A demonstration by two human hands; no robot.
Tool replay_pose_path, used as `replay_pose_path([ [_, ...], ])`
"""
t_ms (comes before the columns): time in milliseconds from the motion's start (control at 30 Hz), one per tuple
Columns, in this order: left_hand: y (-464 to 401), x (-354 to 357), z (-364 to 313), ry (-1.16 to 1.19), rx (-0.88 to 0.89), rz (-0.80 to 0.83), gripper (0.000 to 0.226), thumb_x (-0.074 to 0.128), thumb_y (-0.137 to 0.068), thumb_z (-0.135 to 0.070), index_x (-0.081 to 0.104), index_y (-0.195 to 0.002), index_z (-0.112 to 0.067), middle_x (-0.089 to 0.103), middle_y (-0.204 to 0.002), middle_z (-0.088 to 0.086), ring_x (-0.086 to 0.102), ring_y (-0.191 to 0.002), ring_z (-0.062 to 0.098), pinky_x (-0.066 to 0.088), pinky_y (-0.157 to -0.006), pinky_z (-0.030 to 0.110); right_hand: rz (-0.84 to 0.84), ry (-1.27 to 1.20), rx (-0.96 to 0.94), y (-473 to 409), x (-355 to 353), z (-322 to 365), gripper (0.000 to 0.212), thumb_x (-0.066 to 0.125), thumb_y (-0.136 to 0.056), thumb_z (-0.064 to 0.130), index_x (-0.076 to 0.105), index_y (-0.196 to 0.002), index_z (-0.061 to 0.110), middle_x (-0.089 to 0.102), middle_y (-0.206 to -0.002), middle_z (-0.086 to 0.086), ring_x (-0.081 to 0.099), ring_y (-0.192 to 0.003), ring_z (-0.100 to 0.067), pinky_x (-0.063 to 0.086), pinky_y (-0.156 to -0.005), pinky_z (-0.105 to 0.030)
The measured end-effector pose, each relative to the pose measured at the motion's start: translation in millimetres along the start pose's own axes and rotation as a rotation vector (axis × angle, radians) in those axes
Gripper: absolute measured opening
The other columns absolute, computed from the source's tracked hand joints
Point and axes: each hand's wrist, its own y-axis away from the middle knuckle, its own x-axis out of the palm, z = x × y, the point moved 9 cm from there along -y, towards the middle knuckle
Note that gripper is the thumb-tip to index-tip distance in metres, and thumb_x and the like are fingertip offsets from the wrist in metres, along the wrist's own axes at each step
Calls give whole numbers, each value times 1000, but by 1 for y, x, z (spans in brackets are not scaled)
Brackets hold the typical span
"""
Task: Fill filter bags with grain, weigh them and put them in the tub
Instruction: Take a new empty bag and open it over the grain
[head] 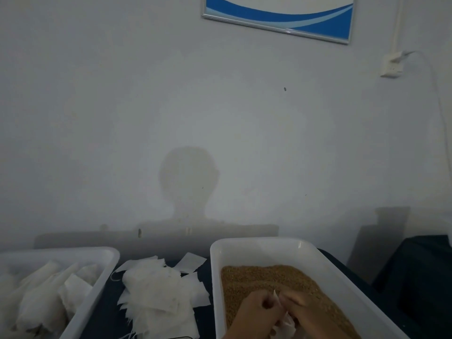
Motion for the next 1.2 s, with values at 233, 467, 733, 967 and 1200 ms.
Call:
replay_pose_path([
  [233, 0, -12, 2, -185, -20, -114, 26, 61, -83, -24, 45, -62, -24, 49, -64, -8, 46, -58, -5, 36, -55, 5, 24, 173, -59, -1, 3, 4, 22, 55, -93, 12, 50, -72, 11, 46, -71, 0, 45, -68, -8, 31, -62, -18],
  [467, 3, -12, 2, -259, -17, -127, 24, 61, -83, -34, 45, -66, -26, 56, -79, -7, 55, -78, 9, 47, -76, 21, -36, 149, -32, -2, -4, 0, 26, 65, -85, 6, 54, -63, 15, 54, -67, 3, 53, -61, -4, 38, -60, -12],
  [733, 0, -13, 8, -291, -40, -144, 26, 61, -83, -23, 43, -65, -25, 51, -74, -9, 53, -73, 12, 51, -73, 28, -107, 133, 17, 3, -10, -2, 23, 64, -87, 8, 57, -65, 12, 61, -65, 1, 59, -56, -4, 48, -58, -17],
  [967, 5, -20, -7, -429, 94, -244, 31, 51, -85, -5, 31, -75, -25, 42, -67, -9, 38, -57, 2, 32, -51, 13, -192, 143, 57, 5, -18, -5, 30, 60, -87, 5, 55, -59, 13, 58, -55, 6, 55, -45, 1, 46, -49, -12],
  [1200, 5, -3, -16, -709, 256, -156, 22, 46, -93, -9, 65, -101, -15, 51, -113, 3, 48, -107, 17, 40, -83, 18, -192, 75, 95, 9, -16, -3, 30, 59, -89, 7, 58, -60, 12, 62, -58, 0, 61, -52, -10, 50, -52, -18],
])
